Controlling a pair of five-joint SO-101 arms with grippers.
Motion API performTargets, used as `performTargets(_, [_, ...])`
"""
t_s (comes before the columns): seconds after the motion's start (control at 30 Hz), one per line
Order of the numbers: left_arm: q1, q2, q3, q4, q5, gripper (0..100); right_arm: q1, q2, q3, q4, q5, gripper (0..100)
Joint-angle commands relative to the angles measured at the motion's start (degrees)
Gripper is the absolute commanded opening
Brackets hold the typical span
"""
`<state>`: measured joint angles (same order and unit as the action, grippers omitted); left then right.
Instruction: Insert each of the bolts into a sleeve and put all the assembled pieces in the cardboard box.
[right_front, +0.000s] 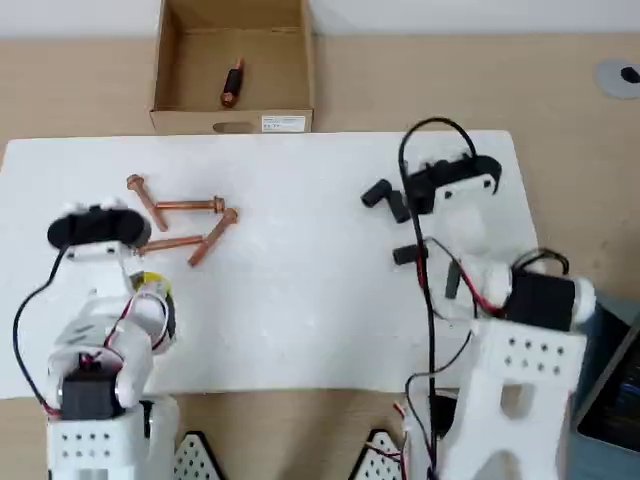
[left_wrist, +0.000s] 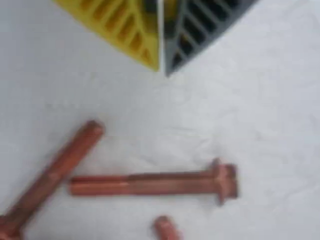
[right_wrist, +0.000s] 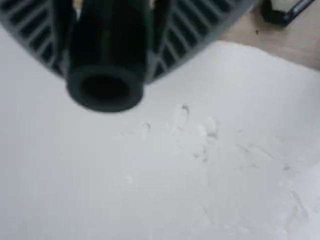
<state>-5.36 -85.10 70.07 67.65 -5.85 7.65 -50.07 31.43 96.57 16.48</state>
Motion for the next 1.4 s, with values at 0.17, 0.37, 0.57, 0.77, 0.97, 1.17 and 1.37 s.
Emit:
performTargets(0.17, [6.6,33.8,-25.0,0.1,-0.4,0,5.0,-5.8,2.6,-2.7,-0.6,1.0])
performTargets(0.37, [6.8,53.1,-38.9,2.7,-6.2,1,7.8,-5.9,2.7,-2.7,-0.6,1.0])
performTargets(0.57, [6.9,68.5,-52.1,9.7,-13.8,1,9.5,-5.9,2.8,-2.7,-0.6,1.0])
performTargets(0.77, [7.9,80.7,-63.8,16.3,-17.1,1,9.6,-5.9,2.8,-2.7,-0.6,1.0])
performTargets(0.97, [9.1,91.7,-72.5,17.7,-17.5,9,9.6,-5.9,2.8,-2.7,-0.6,1.0])
performTargets(1.17, [10.0,99.3,-79.4,17.7,-17.5,12,9.6,-5.8,2.8,-2.7,-0.6,1.0])
performTargets(1.37, [10.5,106.0,-82.7,17.5,-19.0,12,9.6,-5.8,2.8,-2.7,-0.6,1.0])
